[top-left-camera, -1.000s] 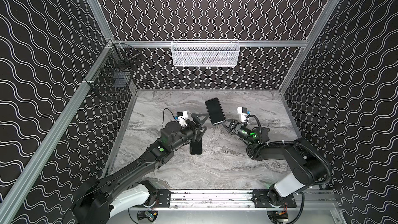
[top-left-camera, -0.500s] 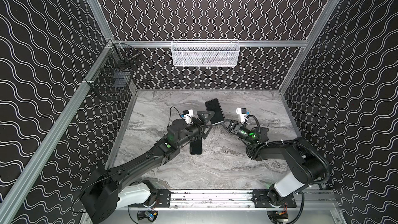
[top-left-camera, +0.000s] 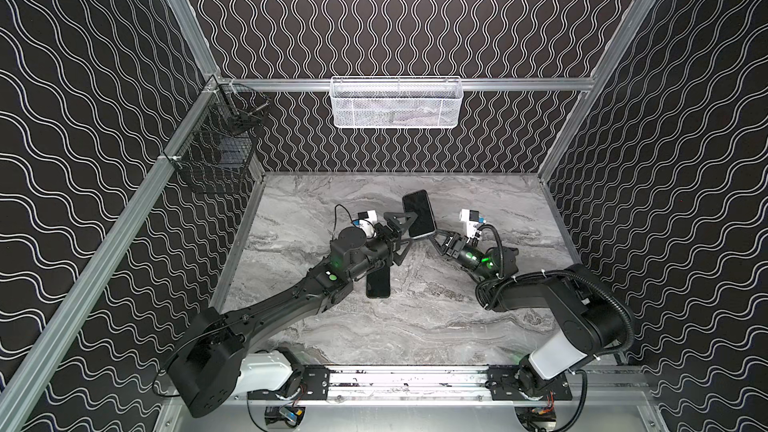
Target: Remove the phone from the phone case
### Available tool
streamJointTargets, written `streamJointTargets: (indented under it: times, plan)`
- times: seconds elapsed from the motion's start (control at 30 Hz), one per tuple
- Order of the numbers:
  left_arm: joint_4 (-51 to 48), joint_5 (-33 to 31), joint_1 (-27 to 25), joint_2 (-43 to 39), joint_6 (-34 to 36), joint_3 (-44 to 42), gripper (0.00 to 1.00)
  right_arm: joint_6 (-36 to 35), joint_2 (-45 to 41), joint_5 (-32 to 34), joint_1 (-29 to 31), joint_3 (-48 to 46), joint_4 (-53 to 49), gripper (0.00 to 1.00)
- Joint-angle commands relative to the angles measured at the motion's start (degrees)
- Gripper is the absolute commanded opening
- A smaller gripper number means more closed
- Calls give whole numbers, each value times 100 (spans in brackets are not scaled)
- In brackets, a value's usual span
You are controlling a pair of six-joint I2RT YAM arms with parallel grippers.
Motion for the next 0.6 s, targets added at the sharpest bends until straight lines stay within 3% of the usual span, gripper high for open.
streamJointTargets:
  times: [0.0, 0.37, 0.57]
  plan:
    - [401, 37, -8, -10, -44, 64, 99, 4, 1, -310, 42, -40, 656, 11]
    - [429, 80, -8, 105, 4, 209, 96, 36, 72, -301, 37, -184, 828, 11]
    - [260, 49, -8, 97, 188, 213, 84, 24, 7, -292, 46, -244, 815, 11]
